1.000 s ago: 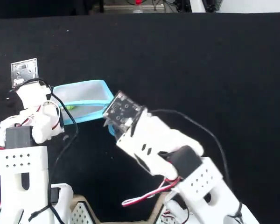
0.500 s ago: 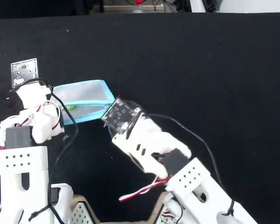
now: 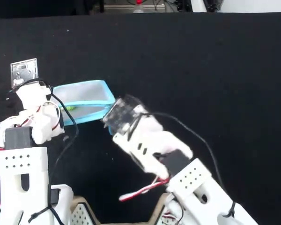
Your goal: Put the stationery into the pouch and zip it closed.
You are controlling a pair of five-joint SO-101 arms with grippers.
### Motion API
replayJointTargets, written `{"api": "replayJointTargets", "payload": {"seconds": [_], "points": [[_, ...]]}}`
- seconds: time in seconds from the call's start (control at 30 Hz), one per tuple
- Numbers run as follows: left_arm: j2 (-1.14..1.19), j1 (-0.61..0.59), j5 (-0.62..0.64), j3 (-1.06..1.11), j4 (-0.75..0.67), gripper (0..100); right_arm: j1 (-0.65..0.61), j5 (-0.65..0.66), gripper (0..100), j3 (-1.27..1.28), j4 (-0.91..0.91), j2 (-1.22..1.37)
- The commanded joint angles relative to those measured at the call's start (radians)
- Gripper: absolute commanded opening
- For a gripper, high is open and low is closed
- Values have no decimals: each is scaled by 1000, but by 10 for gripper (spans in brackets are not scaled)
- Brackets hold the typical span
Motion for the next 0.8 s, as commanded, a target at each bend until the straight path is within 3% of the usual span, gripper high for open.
{"api": "replayJointTargets", "payload": {"seconds": [0.0, 0.2, 0.53, 0.77], "points": [[28, -4, -5, 22, -2, 30, -35, 60, 247, -12, -23, -7], [28, -4, -5, 22, -2, 30, -2, 66, 240, -7, -21, -13], [28, -4, -5, 22, -2, 30, 2, 126, 18, -5, -64, -15], [28, -4, -5, 22, -2, 30, 2, 133, 11, -21, -9, -21]]}}
